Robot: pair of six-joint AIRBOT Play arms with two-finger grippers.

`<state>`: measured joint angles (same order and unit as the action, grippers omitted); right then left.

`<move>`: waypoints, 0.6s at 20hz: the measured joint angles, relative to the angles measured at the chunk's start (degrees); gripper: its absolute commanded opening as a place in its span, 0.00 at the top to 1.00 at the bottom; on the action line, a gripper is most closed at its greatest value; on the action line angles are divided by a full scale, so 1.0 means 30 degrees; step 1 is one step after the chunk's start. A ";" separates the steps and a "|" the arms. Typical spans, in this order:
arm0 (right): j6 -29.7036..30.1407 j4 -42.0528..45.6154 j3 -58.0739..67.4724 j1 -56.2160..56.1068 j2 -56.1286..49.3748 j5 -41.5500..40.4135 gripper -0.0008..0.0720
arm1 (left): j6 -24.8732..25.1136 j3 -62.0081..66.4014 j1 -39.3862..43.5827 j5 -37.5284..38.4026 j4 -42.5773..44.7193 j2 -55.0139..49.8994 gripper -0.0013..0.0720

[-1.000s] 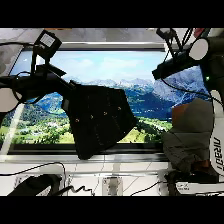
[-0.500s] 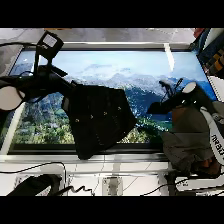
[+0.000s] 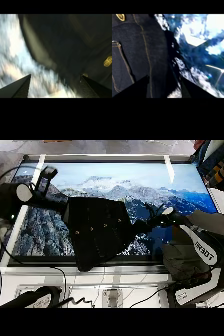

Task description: Fold the clothes and pants, and hang the long-sleeved shirts on hangers.

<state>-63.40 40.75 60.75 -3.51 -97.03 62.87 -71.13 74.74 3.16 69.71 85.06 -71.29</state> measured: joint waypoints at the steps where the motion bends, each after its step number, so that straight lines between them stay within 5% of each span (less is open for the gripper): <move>1: 0.0175 0.0051 0.0153 -0.0153 -0.0138 -0.0029 0.55 | 0.0168 -0.0605 -0.0984 0.0714 -0.0539 -0.0306 0.05; 4: 0.0976 0.0313 0.0372 -0.0444 -0.0401 0.0000 0.95 | 0.0743 -0.3104 -0.3555 0.2084 -0.2849 -0.0576 0.04; 12: 0.2798 0.0029 0.0532 -0.0612 -0.0495 0.0262 0.95 | 0.3337 -1.1963 -0.6054 0.2783 -0.8138 0.0430 0.05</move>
<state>-55.00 40.84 62.35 -5.34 -98.52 63.66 -61.12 38.85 -15.00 78.06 60.64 -70.00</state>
